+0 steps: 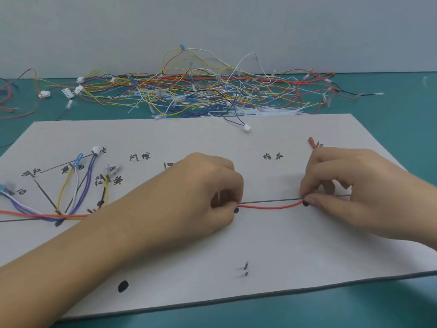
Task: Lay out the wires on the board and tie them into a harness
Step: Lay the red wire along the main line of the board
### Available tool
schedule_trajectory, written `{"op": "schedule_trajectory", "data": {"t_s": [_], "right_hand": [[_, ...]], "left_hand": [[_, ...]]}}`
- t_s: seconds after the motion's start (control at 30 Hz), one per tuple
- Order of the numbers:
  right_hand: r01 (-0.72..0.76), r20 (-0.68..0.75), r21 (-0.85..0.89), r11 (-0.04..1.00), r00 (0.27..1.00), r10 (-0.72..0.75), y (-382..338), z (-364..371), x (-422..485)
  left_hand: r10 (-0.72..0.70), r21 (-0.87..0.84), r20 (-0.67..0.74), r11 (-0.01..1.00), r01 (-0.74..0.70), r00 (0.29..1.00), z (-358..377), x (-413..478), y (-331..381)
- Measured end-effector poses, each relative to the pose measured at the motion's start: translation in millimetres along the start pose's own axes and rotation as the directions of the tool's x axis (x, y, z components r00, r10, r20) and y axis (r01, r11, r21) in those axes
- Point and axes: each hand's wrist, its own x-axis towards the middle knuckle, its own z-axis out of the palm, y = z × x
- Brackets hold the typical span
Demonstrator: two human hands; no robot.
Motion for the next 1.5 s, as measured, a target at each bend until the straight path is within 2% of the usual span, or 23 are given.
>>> {"op": "schedule_trajectory", "data": {"t_s": [0.27, 0.7, 0.8, 0.9, 0.93, 1.03, 1.2, 1.3, 1.5], "right_hand": [[0.045, 0.021, -0.055, 0.997, 0.999, -0.044, -3.8, -2.2, 2.4], [0.119, 0.134, -0.018, 0.993, 0.984, -0.115, -32.4, 7.3, 48.9], [-0.004, 0.137, 0.100, 0.995, 0.990, -0.010, -17.7, -4.9, 56.2], [-0.131, -0.041, 0.116, 0.985, 0.990, 0.136, 9.3, -18.5, 63.7], [-0.173, -0.057, 0.099, 0.980, 0.982, 0.179, 16.1, -19.5, 65.4], [-0.270, 0.019, 0.110, 0.957, 0.963, 0.270, 25.5, -12.9, 67.4], [-0.304, 0.034, 0.107, 0.947, 0.953, 0.303, 23.8, -7.0, 68.9], [-0.298, 0.056, 0.017, 0.954, 0.953, 0.297, 18.5, -5.4, 71.7], [-0.330, -0.030, -0.145, 0.933, 0.944, 0.329, 7.9, -3.5, 78.5]], "left_hand": [[0.049, 0.073, -0.004, 0.996, -0.049, 0.999, -1.6, 1.8, 0.5], [-0.107, 0.153, -0.080, 0.981, 0.119, 0.991, -22.1, -24.2, -18.2], [-0.135, 0.114, -0.053, 0.983, 0.141, 0.989, -22.1, -20.1, -22.8], [-0.165, 0.103, -0.068, 0.980, 0.172, 0.984, -22.0, -22.4, -27.5], [-0.170, 0.102, -0.080, 0.979, 0.178, 0.982, -21.4, -24.5, -28.0], [-0.169, 0.115, -0.092, 0.977, 0.179, 0.981, -19.1, -26.8, -28.0], [-0.171, 0.110, -0.112, 0.977, 0.183, 0.979, -16.2, -28.3, -29.8], [-0.170, 0.095, -0.124, 0.979, 0.182, 0.978, -13.5, -28.8, -30.8], [-0.166, 0.039, -0.130, 0.984, 0.173, 0.977, -10.2, -27.8, -31.0]]}}
